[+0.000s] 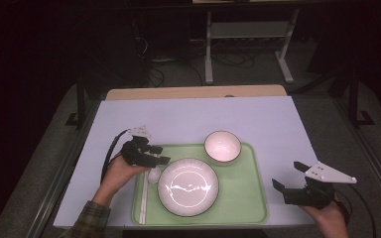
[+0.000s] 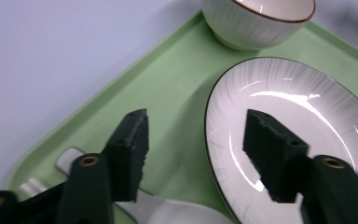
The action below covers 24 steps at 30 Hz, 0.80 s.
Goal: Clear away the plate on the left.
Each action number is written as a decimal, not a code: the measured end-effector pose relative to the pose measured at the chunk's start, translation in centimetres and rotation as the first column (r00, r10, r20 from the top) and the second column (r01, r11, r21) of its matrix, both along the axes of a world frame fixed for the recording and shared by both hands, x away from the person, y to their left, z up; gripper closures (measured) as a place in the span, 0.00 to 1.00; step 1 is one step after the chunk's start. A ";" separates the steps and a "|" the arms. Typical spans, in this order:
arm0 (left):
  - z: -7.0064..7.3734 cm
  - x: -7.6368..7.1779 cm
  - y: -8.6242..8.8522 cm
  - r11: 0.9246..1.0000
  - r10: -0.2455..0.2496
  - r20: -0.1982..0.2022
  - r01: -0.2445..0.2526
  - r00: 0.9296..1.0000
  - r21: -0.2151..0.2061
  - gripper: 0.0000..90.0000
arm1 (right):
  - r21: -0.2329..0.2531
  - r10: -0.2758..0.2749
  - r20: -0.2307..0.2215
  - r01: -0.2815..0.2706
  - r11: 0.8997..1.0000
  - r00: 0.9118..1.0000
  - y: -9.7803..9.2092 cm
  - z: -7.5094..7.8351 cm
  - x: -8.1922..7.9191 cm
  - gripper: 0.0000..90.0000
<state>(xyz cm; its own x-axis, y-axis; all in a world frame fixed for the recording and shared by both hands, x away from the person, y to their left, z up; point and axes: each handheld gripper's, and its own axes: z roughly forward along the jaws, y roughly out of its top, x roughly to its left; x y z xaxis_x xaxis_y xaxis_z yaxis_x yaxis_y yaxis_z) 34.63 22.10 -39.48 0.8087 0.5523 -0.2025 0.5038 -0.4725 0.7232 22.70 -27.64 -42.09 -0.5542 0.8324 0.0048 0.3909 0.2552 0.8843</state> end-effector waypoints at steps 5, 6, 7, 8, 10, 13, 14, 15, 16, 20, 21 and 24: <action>0.2 -1.5 1.5 0.999 0.049 0.064 -0.047 0.997 -0.027 0.32 | 0.003 0.008 0.001 -0.008 1.000 1.000 0.2 0.1 0.3 0.05; 0.2 -1.8 1.7 0.998 0.053 0.075 -0.051 0.996 -0.032 0.31 | 0.004 0.010 0.002 -0.010 1.000 1.000 0.2 0.1 0.4 0.05; 0.3 -2.1 1.9 0.998 0.063 0.097 -0.060 0.993 -0.033 0.28 | 0.005 0.011 0.001 -0.011 1.000 1.000 0.3 0.1 0.4 0.05; 0.3 -2.4 2.1 0.997 0.070 0.110 -0.067 0.991 -0.030 0.26 | 0.005 0.012 0.000 -0.012 1.000 1.000 0.3 0.1 0.4 0.05; 0.4 -3.0 2.5 0.996 0.088 0.136 -0.083 0.987 -0.042 0.22 | 0.004 0.015 0.000 -0.015 1.000 1.000 0.3 0.0 0.5 0.05; 0.4 -3.9 3.1 0.993 0.113 0.176 -0.108 0.978 -0.039 0.17 | 0.005 0.015 0.002 -0.015 1.000 1.000 0.3 0.1 0.5 0.05; 0.3 -4.3 3.4 0.993 0.117 0.183 -0.111 0.976 -0.040 0.17 | 0.005 0.015 0.002 -0.015 1.000 1.000 0.3 0.1 0.5 0.05; 0.3 -4.6 3.7 0.992 0.126 0.191 -0.120 0.973 -0.045 0.17 | 0.006 0.014 0.002 -0.014 1.000 1.000 0.3 0.1 0.5 0.05; 0.2 -5.0 4.0 0.990 0.138 0.196 -0.129 0.971 -0.055 0.16 | 0.007 0.014 0.002 -0.014 1.000 1.000 0.3 0.1 0.5 0.05; -0.2 -6.4 5.4 0.984 0.179 0.214 -0.170 0.960 -0.060 0.15 | 0.006 0.017 0.000 -0.017 1.000 1.000 0.4 0.0 0.5 0.05; -0.3 -6.7 5.8 0.981 0.191 0.215 -0.181 0.958 -0.067 0.15 | 0.006 0.018 -0.001 -0.018 1.000 1.000 0.4 0.1 0.5 0.05; -0.6 -7.6 6.9 0.975 0.218 0.228 -0.205 0.949 -0.083 0.15 | 0.010 0.019 0.001 -0.019 1.000 1.000 0.4 0.1 0.5 0.05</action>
<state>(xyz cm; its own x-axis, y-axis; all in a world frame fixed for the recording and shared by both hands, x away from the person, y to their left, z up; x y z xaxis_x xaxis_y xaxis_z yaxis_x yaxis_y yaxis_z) 27.05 29.03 -40.12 0.7029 0.7089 -0.0576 0.4009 -0.3279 0.8554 23.17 -27.23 -42.01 -0.5700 0.8216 0.0120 0.3849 0.2540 0.8873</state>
